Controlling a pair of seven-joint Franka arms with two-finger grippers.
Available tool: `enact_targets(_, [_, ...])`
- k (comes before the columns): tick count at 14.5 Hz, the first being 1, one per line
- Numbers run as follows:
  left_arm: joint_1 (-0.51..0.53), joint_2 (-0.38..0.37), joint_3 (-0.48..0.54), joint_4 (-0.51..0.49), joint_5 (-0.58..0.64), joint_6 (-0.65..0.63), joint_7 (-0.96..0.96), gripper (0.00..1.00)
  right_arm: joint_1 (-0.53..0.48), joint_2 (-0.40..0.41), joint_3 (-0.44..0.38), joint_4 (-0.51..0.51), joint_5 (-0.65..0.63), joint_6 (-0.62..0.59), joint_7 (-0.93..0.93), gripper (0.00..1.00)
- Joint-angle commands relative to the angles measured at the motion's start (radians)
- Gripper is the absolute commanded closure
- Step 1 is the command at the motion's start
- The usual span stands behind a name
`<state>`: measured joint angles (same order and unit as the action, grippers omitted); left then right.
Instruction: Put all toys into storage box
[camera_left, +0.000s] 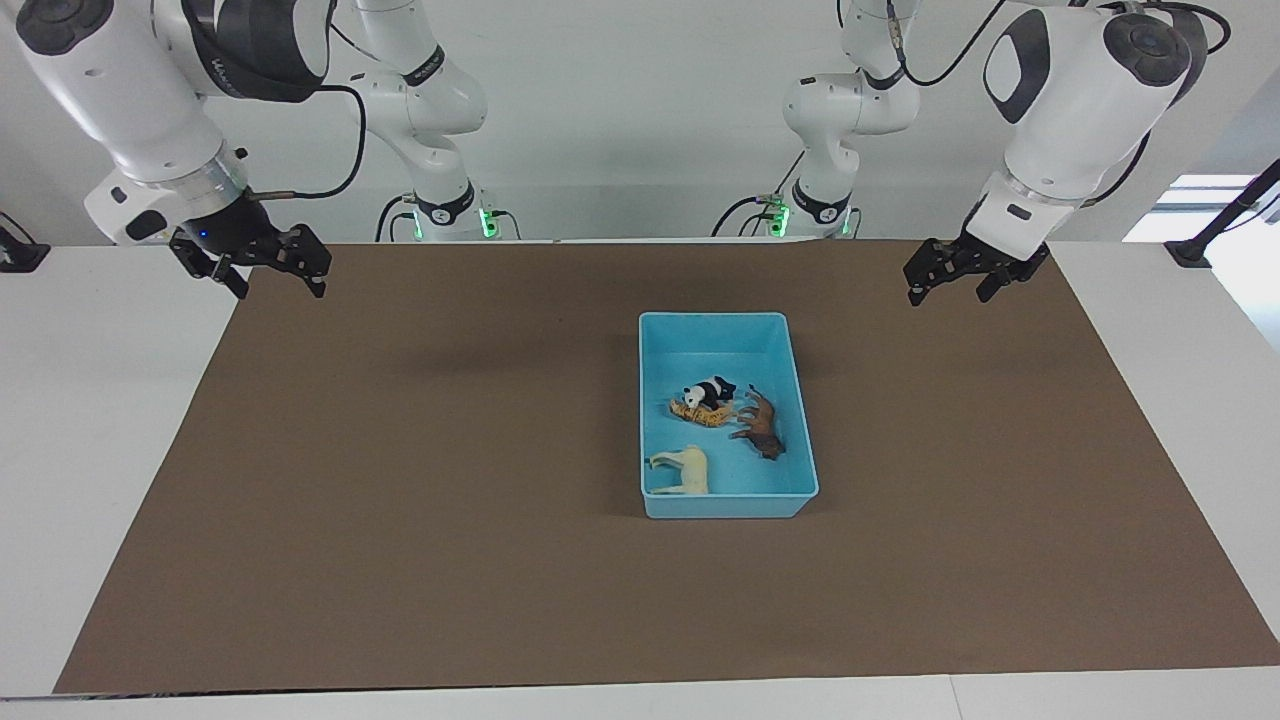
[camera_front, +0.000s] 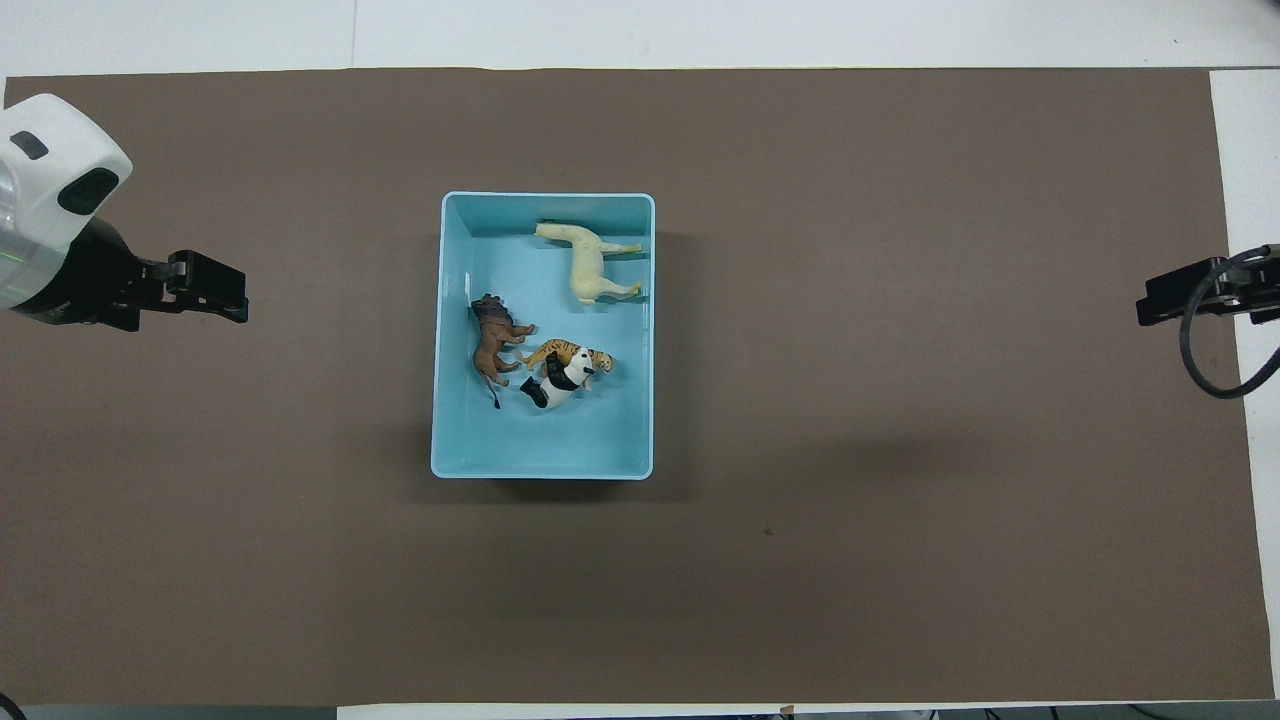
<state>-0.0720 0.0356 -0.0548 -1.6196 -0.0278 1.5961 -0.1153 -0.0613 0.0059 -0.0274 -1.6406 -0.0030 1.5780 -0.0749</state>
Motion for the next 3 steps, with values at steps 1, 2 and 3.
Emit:
enact_targets(1, [0.0, -0.016, 0.004, -0.019, 0.006, 0.019, 0.003, 0.0, -0.008, -0.026, 0.007, -0.03, -0.012, 0.0, -0.022, 0.0])
enact_targets(2, [0.0, -0.016, 0.004, -0.019, 0.006, 0.019, 0.003, 0.0, -0.008, -0.027, 0.009, -0.03, -0.011, -0.003, -0.022, 0.0])
enact_targets(3, [0.0, -0.016, 0.004, -0.019, 0.006, 0.019, 0.003, 0.0, -0.006, -0.027, 0.009, -0.03, -0.009, -0.007, -0.022, 0.0])
